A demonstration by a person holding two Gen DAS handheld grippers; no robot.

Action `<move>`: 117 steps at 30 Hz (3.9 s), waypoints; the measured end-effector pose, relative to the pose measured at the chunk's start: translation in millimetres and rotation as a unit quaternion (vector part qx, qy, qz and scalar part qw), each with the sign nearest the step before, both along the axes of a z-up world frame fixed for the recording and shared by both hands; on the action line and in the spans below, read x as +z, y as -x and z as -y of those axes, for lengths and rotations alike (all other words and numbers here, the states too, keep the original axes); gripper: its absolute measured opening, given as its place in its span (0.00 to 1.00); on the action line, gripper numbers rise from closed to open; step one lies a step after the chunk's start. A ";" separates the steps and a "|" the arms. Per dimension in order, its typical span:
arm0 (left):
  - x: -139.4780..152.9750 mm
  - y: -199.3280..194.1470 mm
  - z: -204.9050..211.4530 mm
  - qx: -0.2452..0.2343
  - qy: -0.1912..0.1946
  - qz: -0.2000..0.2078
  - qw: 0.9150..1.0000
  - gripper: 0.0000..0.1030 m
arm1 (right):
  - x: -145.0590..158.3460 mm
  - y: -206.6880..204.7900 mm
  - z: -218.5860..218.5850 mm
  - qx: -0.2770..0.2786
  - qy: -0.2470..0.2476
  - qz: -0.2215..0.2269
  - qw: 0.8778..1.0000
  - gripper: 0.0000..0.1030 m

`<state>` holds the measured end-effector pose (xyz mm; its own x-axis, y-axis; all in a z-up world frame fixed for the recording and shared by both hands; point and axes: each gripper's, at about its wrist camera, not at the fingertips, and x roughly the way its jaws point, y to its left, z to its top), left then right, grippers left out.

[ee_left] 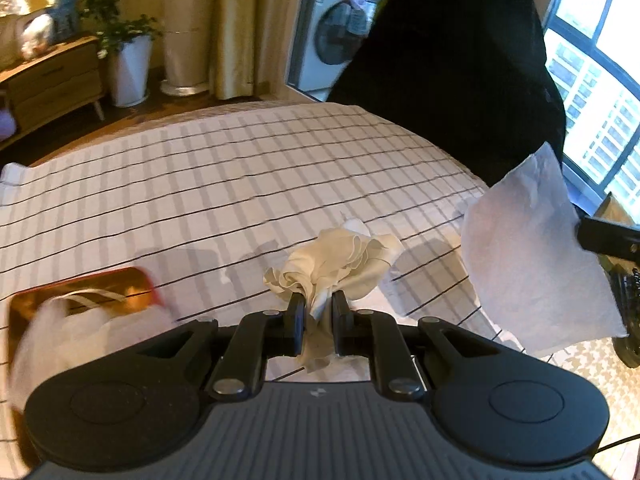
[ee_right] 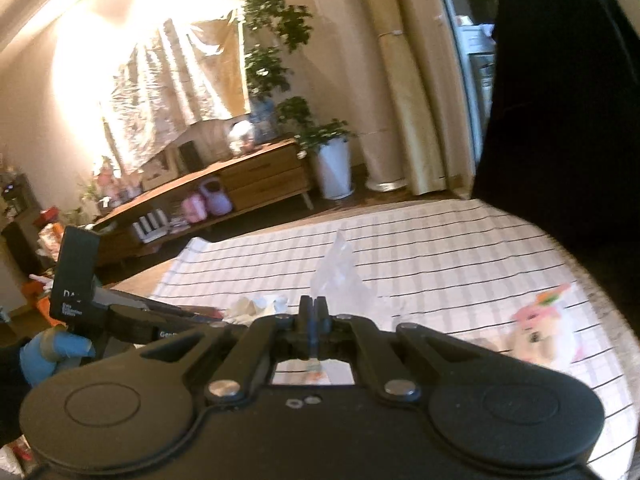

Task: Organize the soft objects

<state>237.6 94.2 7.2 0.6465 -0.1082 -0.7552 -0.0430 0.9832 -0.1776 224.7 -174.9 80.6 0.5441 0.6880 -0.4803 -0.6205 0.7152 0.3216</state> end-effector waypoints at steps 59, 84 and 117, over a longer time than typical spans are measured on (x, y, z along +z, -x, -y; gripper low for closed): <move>-67.0 94.5 -165.8 0.121 -0.058 -0.021 0.991 0.13 | -128.8 12.0 -246.4 0.118 0.017 -0.131 0.984 0.00; -74.6 98.0 -161.3 0.115 -0.043 -0.013 0.992 0.56 | -113.8 49.5 -244.9 0.155 0.122 0.004 0.980 0.42; -3.7 155.9 -89.8 0.107 -0.046 0.098 0.988 0.82 | -58.9 77.5 -121.6 0.106 0.058 0.053 0.991 0.95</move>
<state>81.8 184.0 3.5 0.7818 0.1103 -0.6137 -0.2257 0.9675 -0.1137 147.2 -53.3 21.8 0.4455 0.7356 -0.5103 -0.7861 0.5942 0.1703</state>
